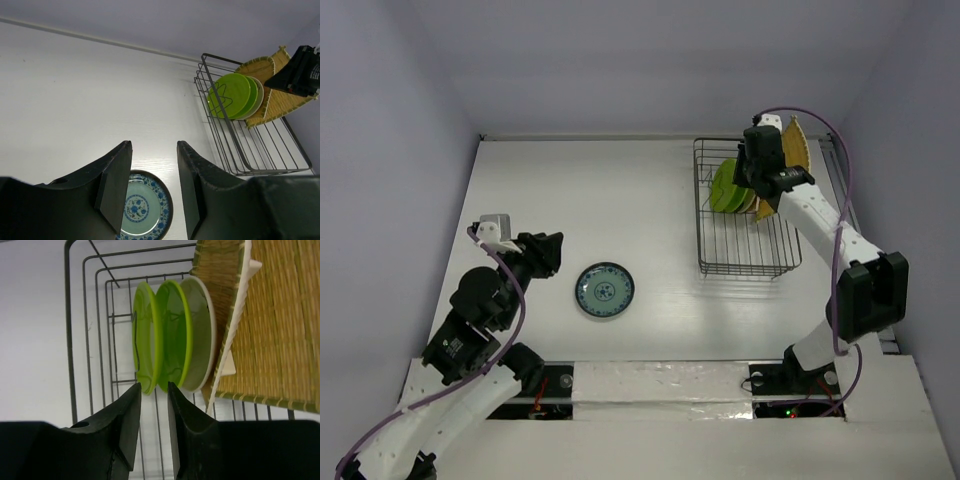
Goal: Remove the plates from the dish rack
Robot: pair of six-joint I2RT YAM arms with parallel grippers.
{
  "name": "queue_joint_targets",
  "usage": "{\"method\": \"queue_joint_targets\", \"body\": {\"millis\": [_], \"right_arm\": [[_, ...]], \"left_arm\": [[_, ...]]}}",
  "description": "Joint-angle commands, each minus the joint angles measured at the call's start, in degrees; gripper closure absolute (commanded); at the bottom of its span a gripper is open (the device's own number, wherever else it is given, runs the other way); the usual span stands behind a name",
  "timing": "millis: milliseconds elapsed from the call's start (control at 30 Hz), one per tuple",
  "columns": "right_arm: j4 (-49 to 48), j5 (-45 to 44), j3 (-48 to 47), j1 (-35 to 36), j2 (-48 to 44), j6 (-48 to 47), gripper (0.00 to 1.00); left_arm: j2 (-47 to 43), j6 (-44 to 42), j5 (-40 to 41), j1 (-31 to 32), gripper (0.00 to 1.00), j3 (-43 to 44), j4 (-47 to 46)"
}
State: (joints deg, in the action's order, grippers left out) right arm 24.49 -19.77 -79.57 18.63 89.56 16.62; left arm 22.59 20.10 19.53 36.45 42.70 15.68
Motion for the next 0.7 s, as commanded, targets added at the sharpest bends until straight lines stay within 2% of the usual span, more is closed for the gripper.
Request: {"method": "queue_joint_targets", "body": {"millis": [0,333,667], "right_arm": [[1.96,-1.67,-6.37,-0.96,2.63,-3.43,0.66],[2.58,-0.53,-10.69,-2.99,11.33,-5.55,0.66],[1.7,0.61,-13.15,-3.52,15.9,-5.46,0.67]], "left_arm": [[0.79,-0.06,-1.07,-0.76,0.62,-0.69,-2.59],[1.23,-0.15,-1.51,-0.76,0.62,-0.77,-2.85],[1.49,-0.23,-1.69,-0.76,0.62,-0.77,-2.76]]}}
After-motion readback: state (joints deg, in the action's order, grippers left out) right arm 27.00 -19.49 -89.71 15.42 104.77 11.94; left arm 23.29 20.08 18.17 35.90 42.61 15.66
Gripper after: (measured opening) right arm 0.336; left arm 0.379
